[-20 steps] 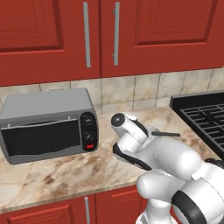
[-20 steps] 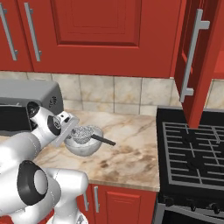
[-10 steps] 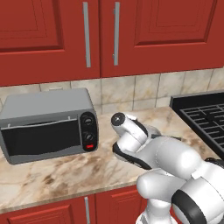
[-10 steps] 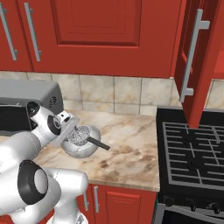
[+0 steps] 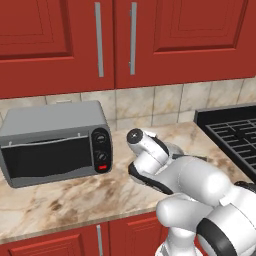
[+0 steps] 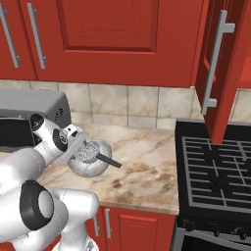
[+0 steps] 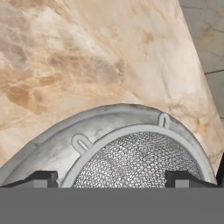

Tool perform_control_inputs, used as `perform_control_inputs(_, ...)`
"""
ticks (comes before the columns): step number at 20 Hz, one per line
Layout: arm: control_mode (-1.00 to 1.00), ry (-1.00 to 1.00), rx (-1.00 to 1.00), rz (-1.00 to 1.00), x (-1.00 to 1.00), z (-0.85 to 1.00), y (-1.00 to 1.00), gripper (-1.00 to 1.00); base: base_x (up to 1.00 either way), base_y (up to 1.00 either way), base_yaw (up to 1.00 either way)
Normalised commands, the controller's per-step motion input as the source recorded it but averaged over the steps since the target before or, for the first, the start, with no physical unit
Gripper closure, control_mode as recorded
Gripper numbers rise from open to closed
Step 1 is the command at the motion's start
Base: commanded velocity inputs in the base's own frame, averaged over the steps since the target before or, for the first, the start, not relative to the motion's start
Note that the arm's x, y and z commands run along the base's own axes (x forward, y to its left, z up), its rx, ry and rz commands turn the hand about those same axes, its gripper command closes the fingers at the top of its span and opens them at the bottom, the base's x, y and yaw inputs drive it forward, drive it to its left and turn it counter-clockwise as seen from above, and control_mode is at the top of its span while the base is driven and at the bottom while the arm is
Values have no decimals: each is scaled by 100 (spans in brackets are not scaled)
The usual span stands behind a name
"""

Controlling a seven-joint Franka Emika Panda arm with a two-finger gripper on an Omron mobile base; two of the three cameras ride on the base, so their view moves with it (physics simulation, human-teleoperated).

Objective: Open the cabinet and setup a tea strainer by placing it in the bowl upright.

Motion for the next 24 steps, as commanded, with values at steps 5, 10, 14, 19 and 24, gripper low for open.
perform_control_inputs(5, -100, 0, 0, 0, -25, 17, 0, -100, 0, 0, 0)
perform_control_inputs(10, -100, 0, 0, 0, -33, 26, 0, -100, 0, 0, 0)
perform_control_inputs(14, -100, 0, 0, 0, -37, 32, 0, -100, 0, 0, 0)
perform_control_inputs(19, -100, 0, 2, -2, -27, 49, -8, -100, 0, 0, 0)
perform_control_inputs(24, -100, 9, 19, -11, -49, 64, -43, -100, 0, 0, 0)
